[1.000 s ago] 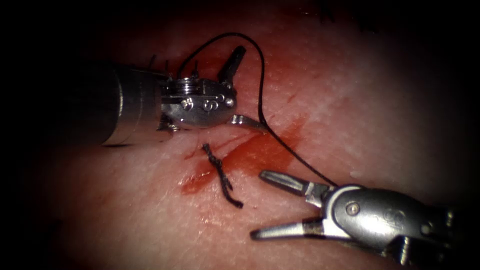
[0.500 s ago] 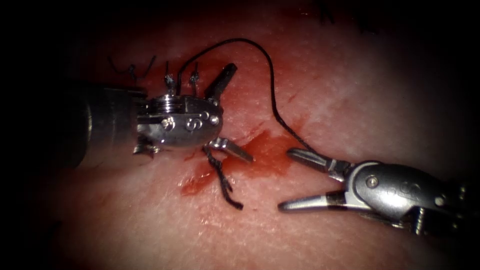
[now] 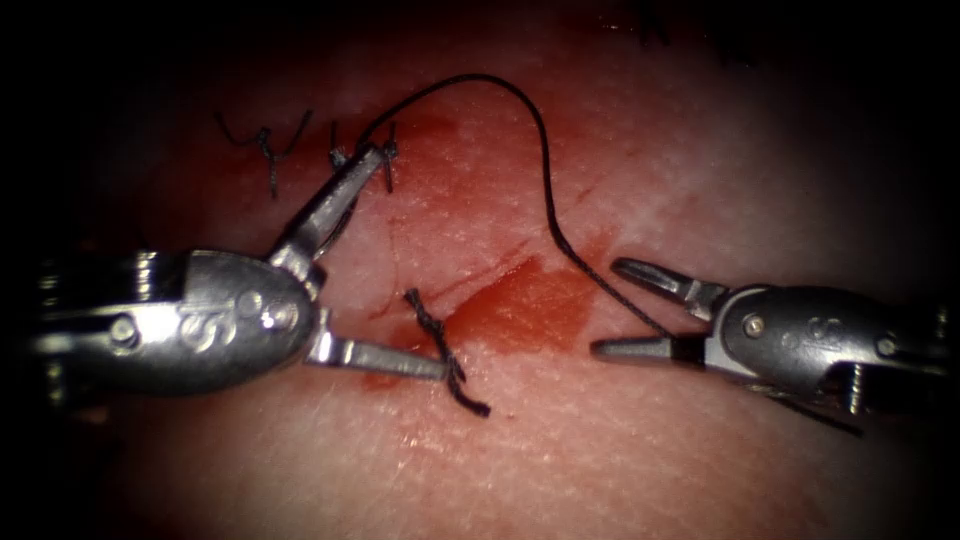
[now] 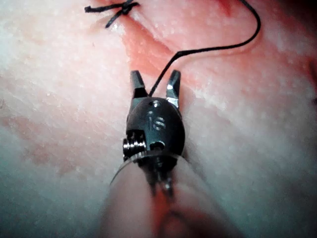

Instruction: Wound Closure

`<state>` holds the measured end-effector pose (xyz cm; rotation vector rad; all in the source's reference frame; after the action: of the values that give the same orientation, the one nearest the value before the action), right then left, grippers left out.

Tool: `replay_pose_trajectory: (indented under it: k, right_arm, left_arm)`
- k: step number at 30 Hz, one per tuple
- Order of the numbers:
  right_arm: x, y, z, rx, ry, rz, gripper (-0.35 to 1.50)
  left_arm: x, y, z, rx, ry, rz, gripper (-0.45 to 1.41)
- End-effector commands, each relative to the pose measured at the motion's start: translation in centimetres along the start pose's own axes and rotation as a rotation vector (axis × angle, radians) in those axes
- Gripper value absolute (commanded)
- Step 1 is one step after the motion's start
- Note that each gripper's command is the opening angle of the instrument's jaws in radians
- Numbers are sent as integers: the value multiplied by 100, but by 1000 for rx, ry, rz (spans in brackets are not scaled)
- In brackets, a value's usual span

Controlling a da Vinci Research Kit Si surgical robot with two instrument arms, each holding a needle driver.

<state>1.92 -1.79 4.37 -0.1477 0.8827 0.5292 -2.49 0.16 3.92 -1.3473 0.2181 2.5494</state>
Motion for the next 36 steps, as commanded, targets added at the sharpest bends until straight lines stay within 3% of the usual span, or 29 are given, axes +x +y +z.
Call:
replay_pose_trajectory:
  k: [1,5,9,10,12,17,22,27,36]
  right_arm:
    - [7,10,0,-35,-26,-69,53]
    - [24,23,-17,-103,-99,-188,53]
    - [50,25,-35,-134,-94,-241,44]
    - [66,27,-46,-152,-86,-260,48]
    - [88,28,-61,-140,-56,-237,63]
    - [112,14,-79,-42,8,-198,68]
    - [119,5,-81,-15,21,-191,68]
    - [110,6,-72,-16,25,-192,68]
    - [104,5,-67,-11,24,-186,68]
  left_arm:
    - [-3,24,3,-17,-15,18,111]
    - [-6,43,5,5,-61,42,110]
    - [-9,46,14,49,-113,60,108]
    - [-11,46,21,74,-117,72,108]
    - [-16,48,30,105,-109,75,108]
    - [-21,49,43,128,-109,78,108]
    - [-25,47,49,152,-97,79,101]
    - [-25,56,56,151,-75,97,74]
    - [-31,63,59,133,-85,135,63]
